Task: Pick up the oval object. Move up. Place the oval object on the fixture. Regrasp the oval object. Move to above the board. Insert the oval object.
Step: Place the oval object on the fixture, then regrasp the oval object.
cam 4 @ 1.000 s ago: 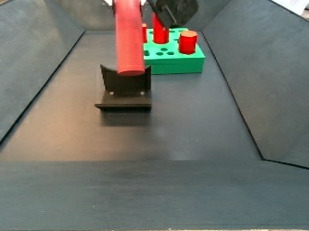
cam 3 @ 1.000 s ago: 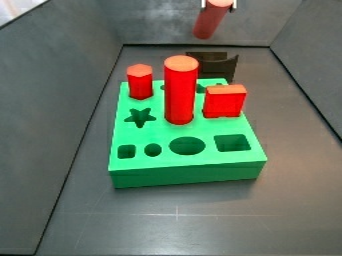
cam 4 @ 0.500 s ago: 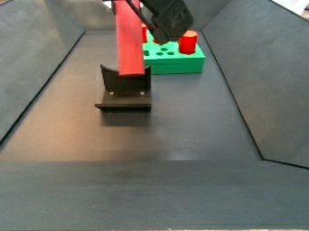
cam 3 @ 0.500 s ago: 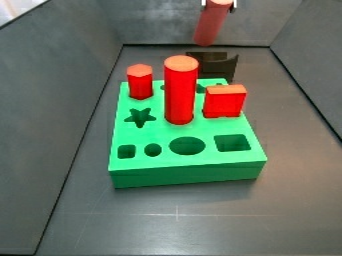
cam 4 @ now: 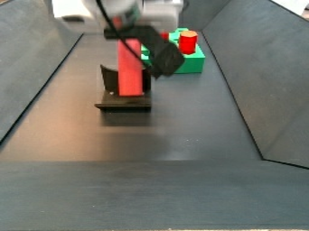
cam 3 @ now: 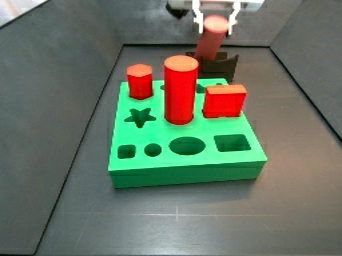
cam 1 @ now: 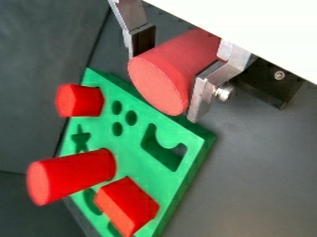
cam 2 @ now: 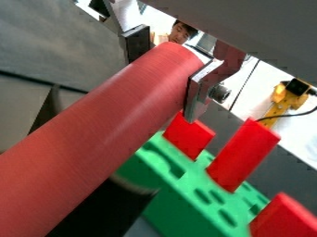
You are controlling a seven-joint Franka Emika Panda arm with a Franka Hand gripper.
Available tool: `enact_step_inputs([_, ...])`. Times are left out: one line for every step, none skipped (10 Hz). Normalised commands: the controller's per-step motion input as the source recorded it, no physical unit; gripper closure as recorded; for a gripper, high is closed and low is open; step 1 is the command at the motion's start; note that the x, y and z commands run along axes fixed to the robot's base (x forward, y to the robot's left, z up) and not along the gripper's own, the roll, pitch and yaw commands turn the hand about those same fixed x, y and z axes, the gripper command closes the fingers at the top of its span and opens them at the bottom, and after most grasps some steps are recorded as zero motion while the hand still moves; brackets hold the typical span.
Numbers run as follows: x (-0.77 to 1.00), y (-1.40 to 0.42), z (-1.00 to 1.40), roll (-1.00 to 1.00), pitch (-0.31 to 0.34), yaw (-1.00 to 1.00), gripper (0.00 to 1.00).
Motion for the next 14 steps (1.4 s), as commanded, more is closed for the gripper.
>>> enact_step_inputs([0.11, 0.03, -0.92, -0.07, -0.1, 0.0, 1.0])
enact_step_inputs([0.09, 0.03, -0.69, -0.06, -0.076, 0.02, 1.0])
enact_step_inputs([0.07, 0.02, -0.51, -0.06, -0.065, 0.03, 1.0])
enact_step_inputs([0.06, 0.02, -0.4, -0.05, -0.06, 0.03, 1.0])
enact_step_inputs([0.06, 0.06, -0.34, -0.03, -0.054, 0.02, 1.0])
enact_step_inputs([0.06, 0.07, -0.33, -0.03, -0.053, 0.02, 1.0])
enact_step_inputs([0.06, 0.07, -0.33, -0.03, -0.052, 0.02, 1.0])
enact_step_inputs([0.06, 0.07, -0.33, -0.03, -0.051, 0.02, 1.0])
enact_step_inputs([0.06, 0.07, -0.33, -0.03, -0.051, 0.02, 1.0])
enact_step_inputs([0.0, 0.0, 0.0, 0.0, 0.0, 0.0, 0.0])
enact_step_inputs([0.0, 0.0, 1.0, -0.02, -0.007, -0.04, 0.0])
enact_step_inputs([0.0, 0.0, 1.0, -0.01, -0.007, -0.04, 0.0])
enact_step_inputs([-0.02, 0.01, 1.0, 0.02, 0.007, -0.01, 0.0])
enact_step_inputs([-0.02, 0.0, 1.0, 0.03, 0.013, -0.01, 0.0])
